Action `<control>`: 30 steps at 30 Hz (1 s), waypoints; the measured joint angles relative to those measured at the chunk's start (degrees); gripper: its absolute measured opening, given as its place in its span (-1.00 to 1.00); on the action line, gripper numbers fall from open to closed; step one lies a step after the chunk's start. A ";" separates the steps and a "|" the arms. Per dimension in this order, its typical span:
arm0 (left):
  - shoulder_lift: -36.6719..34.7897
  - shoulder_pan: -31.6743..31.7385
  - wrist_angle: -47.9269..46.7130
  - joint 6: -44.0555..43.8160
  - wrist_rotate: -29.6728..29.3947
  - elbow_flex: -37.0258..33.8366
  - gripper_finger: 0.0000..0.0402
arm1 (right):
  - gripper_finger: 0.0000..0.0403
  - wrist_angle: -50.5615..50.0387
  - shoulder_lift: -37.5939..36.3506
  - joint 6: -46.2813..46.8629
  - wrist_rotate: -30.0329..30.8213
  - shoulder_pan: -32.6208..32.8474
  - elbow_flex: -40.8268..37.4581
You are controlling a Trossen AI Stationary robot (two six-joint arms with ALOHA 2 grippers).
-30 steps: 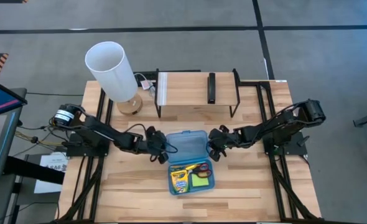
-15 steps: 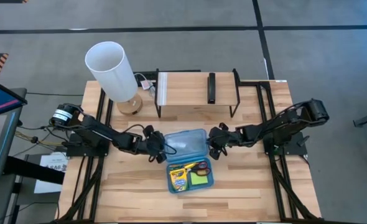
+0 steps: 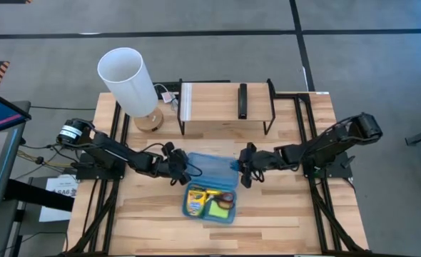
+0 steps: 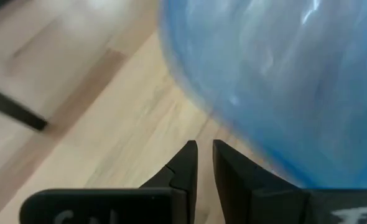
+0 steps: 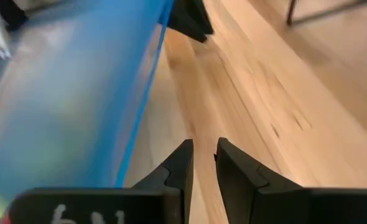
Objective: Pack school essentials
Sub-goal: Close the blue supply box
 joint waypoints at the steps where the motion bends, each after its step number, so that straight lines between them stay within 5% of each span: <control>1: -0.17 -0.03 0.40 -0.02 -0.12 0.14 -0.79 | -0.55 1.54 -0.38 -0.38 0.00 0.41 0.30; 22: -10.39 -8.05 3.92 6.55 -0.98 -0.01 -0.79 | -0.55 13.78 -0.95 -3.33 -2.20 3.72 0.00; 30: -13.17 -12.75 4.93 9.10 3.05 -0.03 -0.79 | -0.55 20.86 -0.95 -2.88 -3.95 7.85 0.01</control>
